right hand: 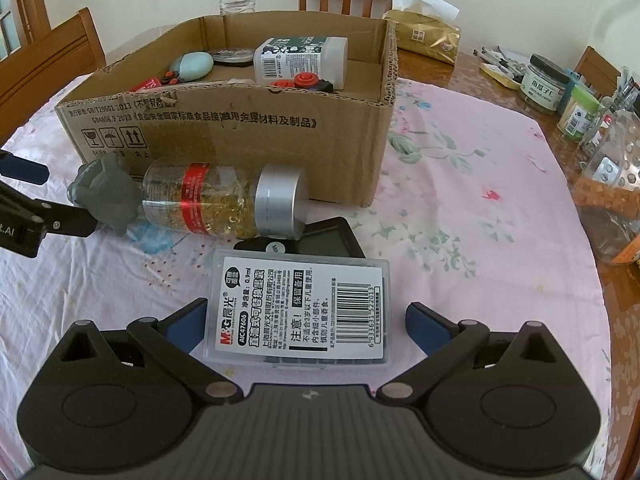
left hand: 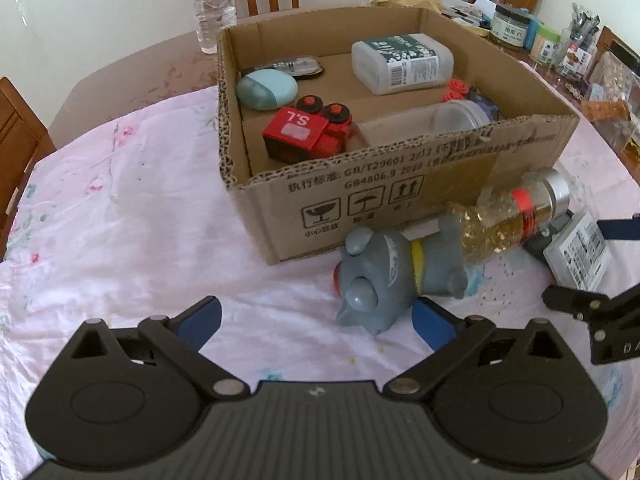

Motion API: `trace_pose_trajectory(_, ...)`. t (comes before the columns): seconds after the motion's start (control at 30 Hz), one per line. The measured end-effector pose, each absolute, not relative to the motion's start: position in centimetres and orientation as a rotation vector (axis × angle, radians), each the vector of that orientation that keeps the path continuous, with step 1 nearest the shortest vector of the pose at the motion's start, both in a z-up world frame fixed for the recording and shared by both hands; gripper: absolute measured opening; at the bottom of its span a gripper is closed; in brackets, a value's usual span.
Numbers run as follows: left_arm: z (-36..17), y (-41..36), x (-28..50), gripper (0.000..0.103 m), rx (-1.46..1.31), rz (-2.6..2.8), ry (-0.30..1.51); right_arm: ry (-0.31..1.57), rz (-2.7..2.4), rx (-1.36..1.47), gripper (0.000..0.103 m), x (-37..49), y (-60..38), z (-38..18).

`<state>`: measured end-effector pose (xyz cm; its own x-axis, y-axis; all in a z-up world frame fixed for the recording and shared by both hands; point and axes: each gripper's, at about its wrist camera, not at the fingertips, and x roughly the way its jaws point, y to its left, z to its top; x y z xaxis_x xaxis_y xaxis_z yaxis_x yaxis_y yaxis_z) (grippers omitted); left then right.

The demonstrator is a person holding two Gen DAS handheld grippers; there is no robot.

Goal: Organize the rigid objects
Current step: 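Grasp the white M&G case with the right gripper while the left reaches the grey elephant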

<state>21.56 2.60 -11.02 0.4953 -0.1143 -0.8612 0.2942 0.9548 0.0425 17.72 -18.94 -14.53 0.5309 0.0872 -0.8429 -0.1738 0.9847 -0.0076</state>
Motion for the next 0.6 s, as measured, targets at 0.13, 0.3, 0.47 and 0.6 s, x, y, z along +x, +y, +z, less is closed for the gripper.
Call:
trace_pose_trajectory(0.13, -11.2, 2.0, 20.8, 0.101, 0.198, -0.326, 1.025, 0.997, 0.158, -0.096, 0.103, 17.7, -18.9, -14.5)
trace_pose_trajectory(0.3, -11.5, 1.0, 20.4, 0.101, 0.153, -0.384, 1.000, 0.979, 0.161, -0.096, 0.103, 17.3, -19.0, -14.6)
trace_pose_trajectory(0.47, -11.5, 0.4, 20.7, 0.101, 0.105, -0.383, 0.973, 0.949, 0.163, -0.094, 0.103, 16.5, -19.0, -14.7)
trace_pose_trajectory(0.6, -11.8, 0.2, 21.3, 0.101, 0.086, -0.377, 0.963, 0.939, 0.153, -0.088, 0.103, 16.2, -19.0, -14.6)
